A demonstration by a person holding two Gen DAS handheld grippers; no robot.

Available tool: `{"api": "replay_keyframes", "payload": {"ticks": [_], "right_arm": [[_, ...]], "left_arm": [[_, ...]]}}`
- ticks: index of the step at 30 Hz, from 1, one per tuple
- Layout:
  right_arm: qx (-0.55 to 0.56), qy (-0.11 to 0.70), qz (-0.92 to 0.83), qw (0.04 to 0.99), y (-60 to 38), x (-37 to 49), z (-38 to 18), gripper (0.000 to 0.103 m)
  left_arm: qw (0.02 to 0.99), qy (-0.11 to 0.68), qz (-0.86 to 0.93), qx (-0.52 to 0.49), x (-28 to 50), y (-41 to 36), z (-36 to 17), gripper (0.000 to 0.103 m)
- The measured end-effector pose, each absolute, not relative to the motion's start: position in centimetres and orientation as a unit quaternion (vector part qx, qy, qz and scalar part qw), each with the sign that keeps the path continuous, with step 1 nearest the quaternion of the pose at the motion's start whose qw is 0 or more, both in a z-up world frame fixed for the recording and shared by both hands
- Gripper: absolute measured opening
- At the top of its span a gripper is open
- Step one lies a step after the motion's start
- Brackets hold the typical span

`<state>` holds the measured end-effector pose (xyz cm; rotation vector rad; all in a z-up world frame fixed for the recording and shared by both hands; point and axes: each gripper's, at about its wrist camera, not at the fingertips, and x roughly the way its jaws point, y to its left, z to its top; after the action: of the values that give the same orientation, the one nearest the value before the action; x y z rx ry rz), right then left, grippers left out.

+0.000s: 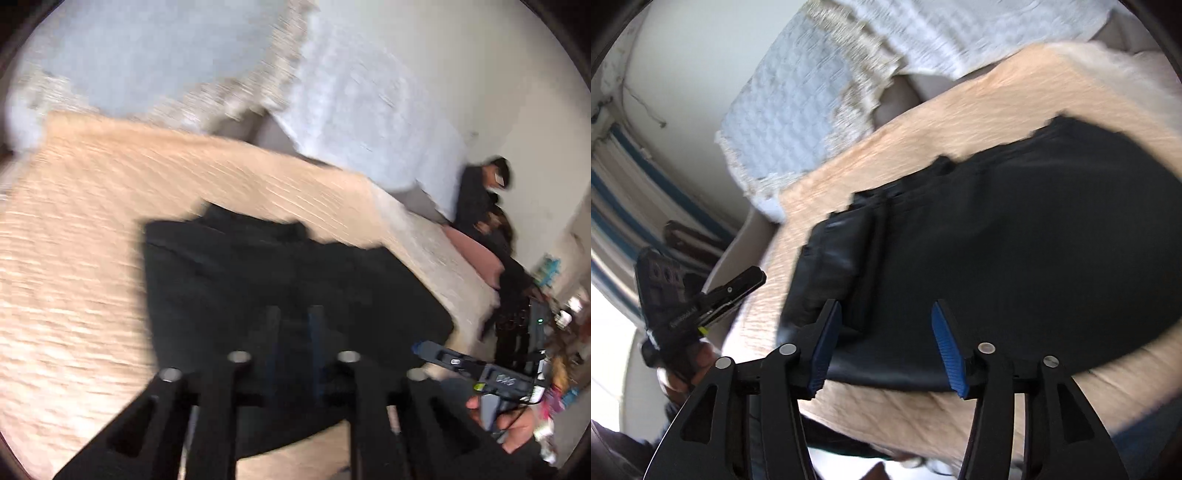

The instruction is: Fold large clothes

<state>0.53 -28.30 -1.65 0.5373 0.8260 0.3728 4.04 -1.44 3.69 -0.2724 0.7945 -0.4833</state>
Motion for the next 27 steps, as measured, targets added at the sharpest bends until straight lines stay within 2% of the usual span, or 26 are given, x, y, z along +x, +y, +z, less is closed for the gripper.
{"api": "replay_keyframes", "payload": {"ticks": [6,13,14,15,16,22,27], "right_arm": [[0.254,0.437,0.224,0.833,-23.8,7.4,-4.5,0.058],[0.268,0.455,0.247,0.812,-21.1,11.1,-5.2,0.057],[0.265,0.460,0.244,0.812,-20.8,11.3,-5.2,0.051],[0.256,0.465,0.234,0.815,-20.6,11.5,-5.2,0.016],[0.251,0.467,0.228,0.817,-20.4,11.5,-5.1,0.010],[0.264,0.409,0.225,0.844,-22.9,8.3,-1.6,0.009],[0.296,0.426,0.161,0.840,-27.5,6.3,-5.0,0.009]], "left_arm": [[0.894,0.398,-0.153,-0.138,5.1,3.9,1.6,0.026],[0.885,0.413,-0.158,-0.146,5.9,3.9,-0.7,0.026],[0.883,0.417,-0.161,-0.146,6.1,3.6,-1.0,0.026],[0.882,0.419,-0.162,-0.145,6.4,3.3,-1.2,0.026],[0.881,0.420,-0.164,-0.143,6.6,3.1,-1.4,0.026],[0.888,0.401,-0.186,-0.129,6.5,1.6,0.5,0.026],[0.880,0.408,-0.216,-0.111,6.0,-0.9,-0.2,0.026]]}}
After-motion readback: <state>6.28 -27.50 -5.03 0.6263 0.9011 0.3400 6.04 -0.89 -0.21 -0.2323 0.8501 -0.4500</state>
